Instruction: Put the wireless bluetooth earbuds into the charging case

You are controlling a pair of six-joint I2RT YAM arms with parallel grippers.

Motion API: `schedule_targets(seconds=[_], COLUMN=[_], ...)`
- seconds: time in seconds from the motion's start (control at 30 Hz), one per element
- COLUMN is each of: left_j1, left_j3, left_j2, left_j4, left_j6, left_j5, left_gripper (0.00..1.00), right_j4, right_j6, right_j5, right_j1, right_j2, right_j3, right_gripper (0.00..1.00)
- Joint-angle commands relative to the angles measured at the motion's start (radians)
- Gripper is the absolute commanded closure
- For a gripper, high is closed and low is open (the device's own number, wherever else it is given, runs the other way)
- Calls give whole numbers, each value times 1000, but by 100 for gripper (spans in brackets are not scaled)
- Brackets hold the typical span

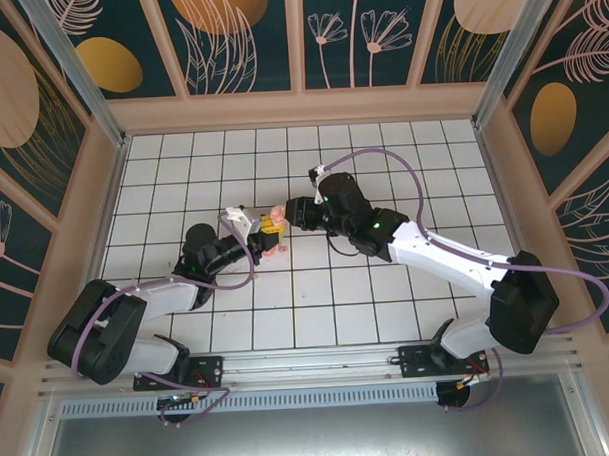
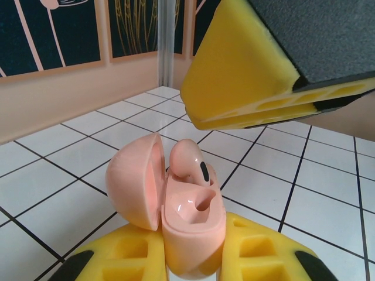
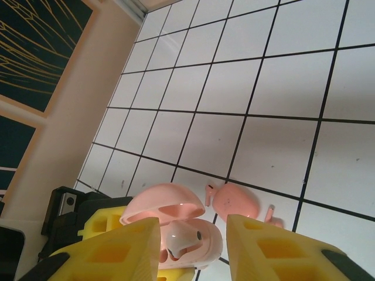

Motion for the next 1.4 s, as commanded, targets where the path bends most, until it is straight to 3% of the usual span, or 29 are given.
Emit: schedule_targets(seconds=[0.0, 0.47, 0.9, 1.37], left_j1=[-2, -2, -1, 43], left_j3=[2, 3, 7, 8], left_j2=[-23, -47, -65, -37], left_j4=[32, 14, -3, -35], left_j6=[21, 30, 37, -42], left_j5=[1, -1, -4, -63], left_gripper=[87, 87, 87, 87], right_j4=[2, -44, -84, -32], right_j6=[-20, -7, -18, -48], right_j5=[-20, -14, 0, 26], right_j1=[-2, -11, 29, 14], right_j2=[22, 64, 50, -73], right_j3=[40, -36, -45, -19], right_gripper=[66, 77, 77, 64])
